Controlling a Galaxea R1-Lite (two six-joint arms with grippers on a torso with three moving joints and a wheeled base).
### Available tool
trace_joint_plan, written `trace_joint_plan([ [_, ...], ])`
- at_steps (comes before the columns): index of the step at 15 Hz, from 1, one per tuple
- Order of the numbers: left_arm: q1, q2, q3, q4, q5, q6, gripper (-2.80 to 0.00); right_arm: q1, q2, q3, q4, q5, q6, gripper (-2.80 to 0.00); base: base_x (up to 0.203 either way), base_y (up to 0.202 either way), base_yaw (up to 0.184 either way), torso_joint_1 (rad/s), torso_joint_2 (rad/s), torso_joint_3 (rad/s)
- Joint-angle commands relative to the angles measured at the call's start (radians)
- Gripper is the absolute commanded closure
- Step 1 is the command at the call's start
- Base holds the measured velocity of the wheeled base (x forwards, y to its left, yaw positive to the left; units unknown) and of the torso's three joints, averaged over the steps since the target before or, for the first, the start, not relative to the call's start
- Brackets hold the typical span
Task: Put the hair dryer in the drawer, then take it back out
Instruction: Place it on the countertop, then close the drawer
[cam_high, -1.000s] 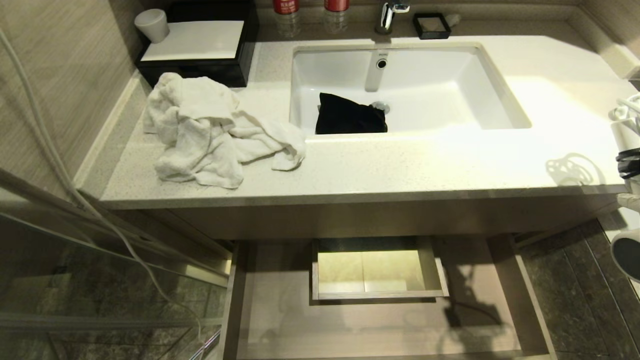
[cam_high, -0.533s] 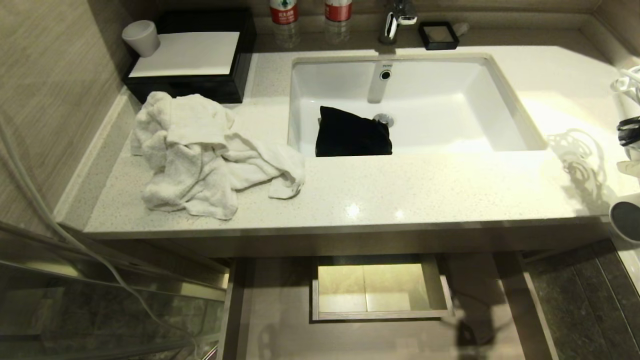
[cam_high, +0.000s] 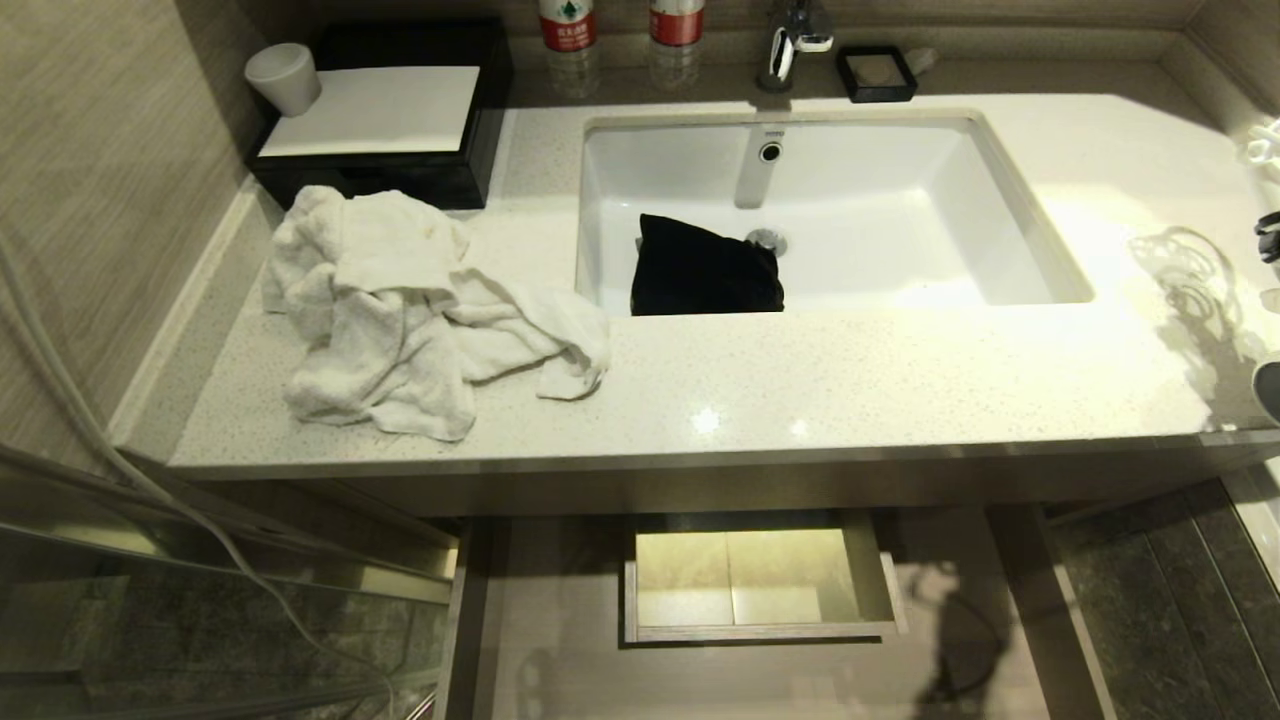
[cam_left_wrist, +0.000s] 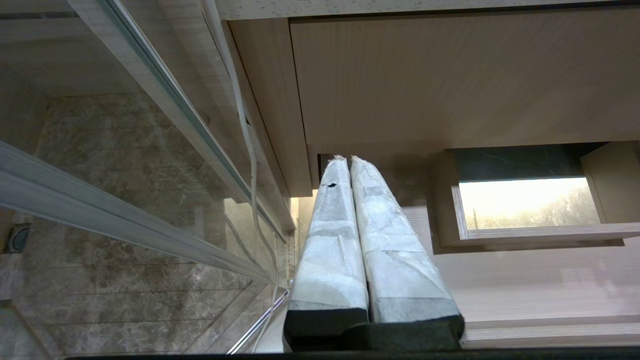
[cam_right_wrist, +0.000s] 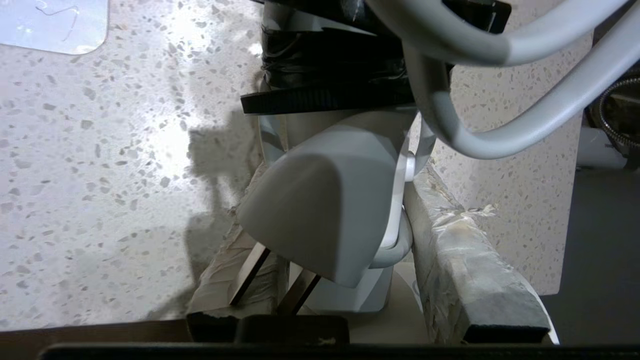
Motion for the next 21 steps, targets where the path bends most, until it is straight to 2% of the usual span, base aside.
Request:
trace_joint_plan([
  [1, 0.000, 0.000, 0.000, 0.000, 0.000, 0.000, 0.00, -0.010, 0.069, -0.029, -0.016, 0.031, -0.018, 0.00, 0.000, 0.000, 0.000, 0.000, 0.00, 0.000],
  [4, 0.000, 0.000, 0.002, 0.000, 0.000, 0.000, 0.00, -0.011, 0.125, -0.044, -0.048, 0.095, -0.068, 0.00, 0.000, 0.000, 0.000, 0.000, 0.00, 0.000],
  [7, 0.000, -0.001, 0.001, 0.000, 0.000, 0.000, 0.00, -0.014, 0.169, -0.066, -0.070, 0.105, -0.070, 0.00, 0.000, 0.000, 0.000, 0.000, 0.00, 0.000],
  [8, 0.000, 0.000, 0.000, 0.000, 0.000, 0.000, 0.00, -0.015, 0.177, -0.072, -0.078, 0.107, -0.074, -2.80, 0.000, 0.000, 0.000, 0.000, 0.00, 0.000],
  [10, 0.000, 0.000, 0.002, 0.000, 0.000, 0.000, 0.00, -0.020, 0.183, -0.086, -0.082, 0.133, -0.108, -2.80, 0.000, 0.000, 0.000, 0.000, 0.00, 0.000],
  [12, 0.000, 0.000, 0.000, 0.000, 0.000, 0.000, 0.00, -0.040, 0.180, -0.088, -0.080, 0.196, -0.143, -2.80, 0.000, 0.000, 0.000, 0.000, 0.00, 0.000],
  [14, 0.000, 0.000, 0.000, 0.000, 0.000, 0.000, 0.00, -0.056, 0.160, -0.087, -0.077, 0.223, -0.143, -2.80, 0.000, 0.000, 0.000, 0.000, 0.00, 0.000],
  [16, 0.000, 0.000, 0.002, 0.000, 0.000, 0.000, 0.00, -0.071, 0.115, -0.080, -0.073, 0.244, -0.104, -2.80, 0.000, 0.000, 0.000, 0.000, 0.00, 0.000],
  [19, 0.000, 0.000, 0.001, 0.000, 0.000, 0.000, 0.00, -0.073, 0.046, -0.066, -0.063, 0.243, 0.002, -2.80, 0.000, 0.000, 0.000, 0.000, 0.00, 0.000],
  [20, 0.000, -0.002, 0.002, 0.000, 0.000, 0.000, 0.00, -0.073, 0.025, -0.062, -0.060, 0.242, 0.022, 0.00, 0.000, 0.000, 0.000, 0.000, 0.00, 0.000],
  [21, 0.000, 0.000, 0.000, 0.000, 0.000, 0.000, 0.00, -0.072, 0.006, -0.053, -0.054, 0.240, 0.028, 0.00, 0.000, 0.000, 0.000, 0.000, 0.00, 0.000],
])
